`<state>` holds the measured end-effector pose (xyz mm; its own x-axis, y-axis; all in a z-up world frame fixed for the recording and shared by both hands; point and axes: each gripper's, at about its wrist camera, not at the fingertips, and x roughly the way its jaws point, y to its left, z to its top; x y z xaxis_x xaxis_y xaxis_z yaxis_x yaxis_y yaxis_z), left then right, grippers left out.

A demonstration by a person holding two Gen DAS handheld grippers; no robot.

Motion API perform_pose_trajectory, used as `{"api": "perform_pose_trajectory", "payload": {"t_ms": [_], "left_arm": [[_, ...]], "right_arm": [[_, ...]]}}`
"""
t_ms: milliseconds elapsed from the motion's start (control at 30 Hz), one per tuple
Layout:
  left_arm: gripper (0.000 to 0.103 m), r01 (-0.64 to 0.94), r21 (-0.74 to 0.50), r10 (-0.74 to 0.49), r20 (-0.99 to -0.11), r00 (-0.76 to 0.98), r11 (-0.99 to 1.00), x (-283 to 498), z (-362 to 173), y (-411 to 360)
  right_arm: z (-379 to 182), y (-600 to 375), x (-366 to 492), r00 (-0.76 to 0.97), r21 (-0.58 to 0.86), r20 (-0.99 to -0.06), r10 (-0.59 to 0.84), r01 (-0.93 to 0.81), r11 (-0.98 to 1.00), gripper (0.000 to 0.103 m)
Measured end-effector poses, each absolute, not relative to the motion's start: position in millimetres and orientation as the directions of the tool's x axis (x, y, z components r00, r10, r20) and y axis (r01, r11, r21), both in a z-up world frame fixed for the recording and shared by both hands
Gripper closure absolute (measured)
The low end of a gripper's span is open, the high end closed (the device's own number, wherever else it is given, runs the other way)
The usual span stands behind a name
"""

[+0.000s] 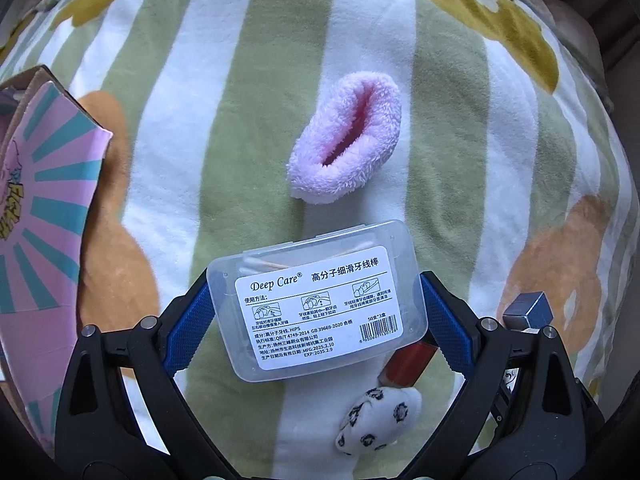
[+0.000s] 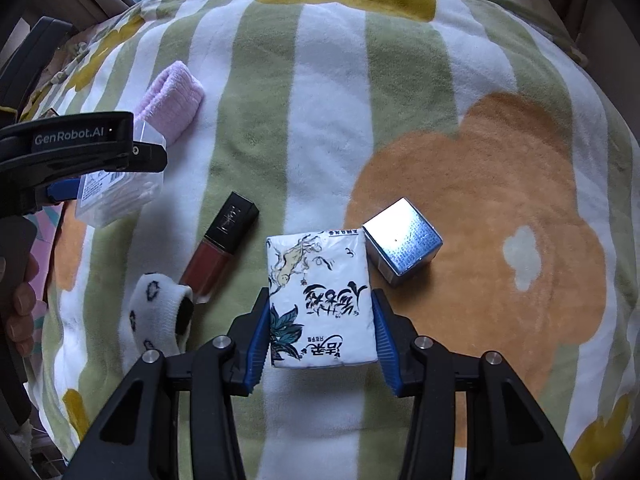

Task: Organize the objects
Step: 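Grasp the Deep Care clear box with the left gripper while the right grasps the tissue pack, then carry the Deep Care box with the left gripper while the right carries the tissue pack to the box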

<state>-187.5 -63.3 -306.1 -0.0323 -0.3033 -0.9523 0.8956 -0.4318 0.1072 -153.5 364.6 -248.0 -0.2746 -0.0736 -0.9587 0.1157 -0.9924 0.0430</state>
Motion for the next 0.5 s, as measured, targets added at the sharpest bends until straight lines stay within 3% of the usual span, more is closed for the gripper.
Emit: {"api": "perform_pose_trajectory", "payload": {"t_ms": [167,500], "left_arm": [[0.008,0.819,0.112,-0.333,-0.937,-0.100,-0.562,-188.5,-269.2,-64.0],[0.008,0.765,0.125,-0.418,-0.886,-0.201,-0.632,-140.4,-169.3,-44.7]], "right_arm": [[-215.8,359.0,-145.1,-0.319,0.047,-0.944,-0.088,0.136,-0.990,0.060],[-138.0,292.2,-168.9,-0.392,0.108,-0.906,-0.161,0.155,-0.982,0.060]]}}
